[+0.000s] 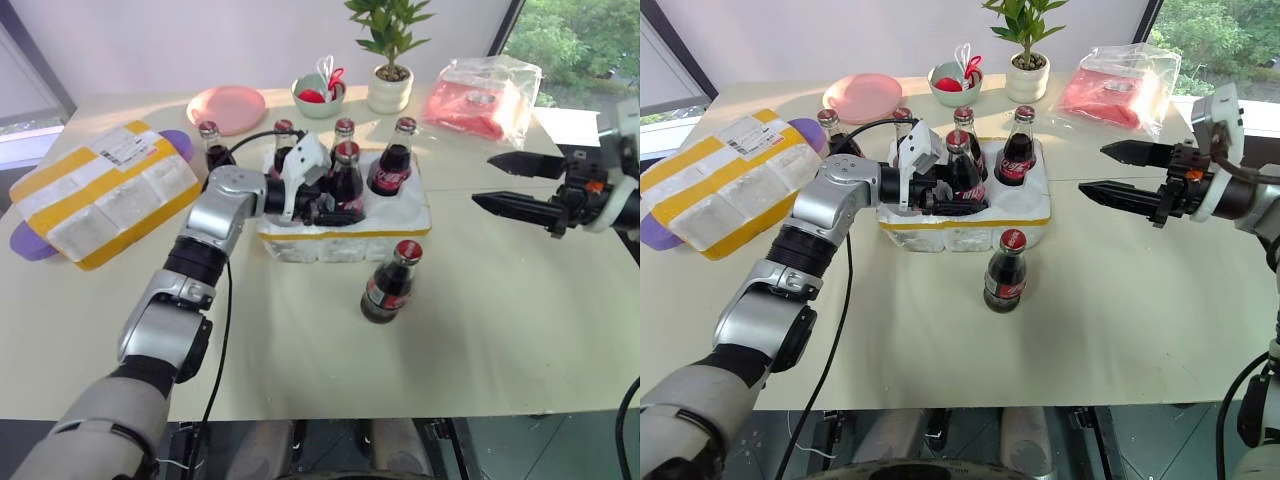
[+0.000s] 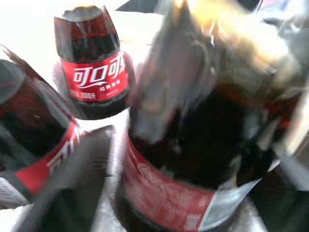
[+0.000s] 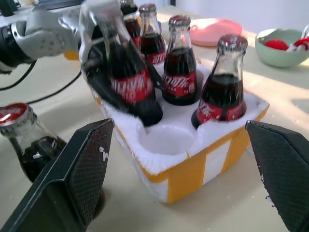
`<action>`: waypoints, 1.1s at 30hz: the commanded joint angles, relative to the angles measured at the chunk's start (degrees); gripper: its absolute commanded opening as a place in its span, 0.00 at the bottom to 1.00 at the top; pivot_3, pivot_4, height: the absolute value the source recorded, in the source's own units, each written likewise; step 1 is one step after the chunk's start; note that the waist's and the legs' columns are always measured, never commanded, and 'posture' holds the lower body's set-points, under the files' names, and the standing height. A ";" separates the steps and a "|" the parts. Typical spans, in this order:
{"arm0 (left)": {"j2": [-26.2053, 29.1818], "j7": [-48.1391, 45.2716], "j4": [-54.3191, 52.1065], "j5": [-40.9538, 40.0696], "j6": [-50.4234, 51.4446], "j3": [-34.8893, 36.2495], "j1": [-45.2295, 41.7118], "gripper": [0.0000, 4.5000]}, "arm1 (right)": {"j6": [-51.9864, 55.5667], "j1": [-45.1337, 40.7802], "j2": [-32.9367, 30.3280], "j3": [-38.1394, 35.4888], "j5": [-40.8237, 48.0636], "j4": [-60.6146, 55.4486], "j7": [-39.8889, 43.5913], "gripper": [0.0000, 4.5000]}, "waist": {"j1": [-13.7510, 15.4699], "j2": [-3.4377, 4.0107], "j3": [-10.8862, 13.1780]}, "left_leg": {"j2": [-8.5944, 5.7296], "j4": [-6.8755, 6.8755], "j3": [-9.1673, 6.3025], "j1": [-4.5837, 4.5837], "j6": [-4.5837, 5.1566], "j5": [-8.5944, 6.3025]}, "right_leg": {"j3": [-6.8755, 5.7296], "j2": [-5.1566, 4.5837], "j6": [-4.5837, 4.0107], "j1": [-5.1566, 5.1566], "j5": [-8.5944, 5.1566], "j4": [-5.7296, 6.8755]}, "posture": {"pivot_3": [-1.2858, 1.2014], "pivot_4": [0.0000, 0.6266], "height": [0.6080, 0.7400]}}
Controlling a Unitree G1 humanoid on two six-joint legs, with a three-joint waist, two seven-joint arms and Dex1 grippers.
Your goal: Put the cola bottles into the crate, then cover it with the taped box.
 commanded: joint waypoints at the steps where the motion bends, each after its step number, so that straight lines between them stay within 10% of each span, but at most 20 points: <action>1: 0.52 0.11 -4.28 -0.61 1.17 1.46 1.30 0.99 | -0.20 -2.06 0.55 0.37 0.67 -0.45 -0.46 1.00 | 0.01 0.00 0.00 | 0.00 0.01 0.00 0.01 0.00 0.00 | 0.00 0.00 0.00 0.01 0.00 0.01 | 0.52 0.24 1.00; 10: 12.39 -0.59 -29.56 -12.86 18.87 12.23 8.02 0.99 | -0.89 -4.48 1.47 2.62 0.11 1.71 -0.04 1.00 | -0.51 0.00 0.00 | 0.05 -0.04 0.00 0.01 -0.01 0.00 | 0.02 0.05 0.00 -0.05 0.00 0.02 | 0.52 0.24 1.00; 19: 22.65 18.15 -49.74 -17.95 33.33 31.14 25.44 0.99 | -2.80 -4.97 0.37 3.09 -1.14 4.59 2.43 1.00 | 0.04 0.03 -0.01 | 0.06 -0.02 -0.02 0.05 0.00 0.00 | 0.06 0.10 -0.01 -0.01 0.00 0.02 | 0.52 0.24 1.00; 33: 13.42 35.82 -27.37 -3.85 19.73 21.68 18.40 0.99 | -3.51 -7.15 -0.91 3.65 -2.69 6.47 4.71 1.00 | 1.24 -0.02 0.00 | 0.04 0.11 -0.07 0.07 -0.03 0.00 | 0.04 0.14 -0.01 0.13 0.01 -0.02 | 0.52 0.24 1.00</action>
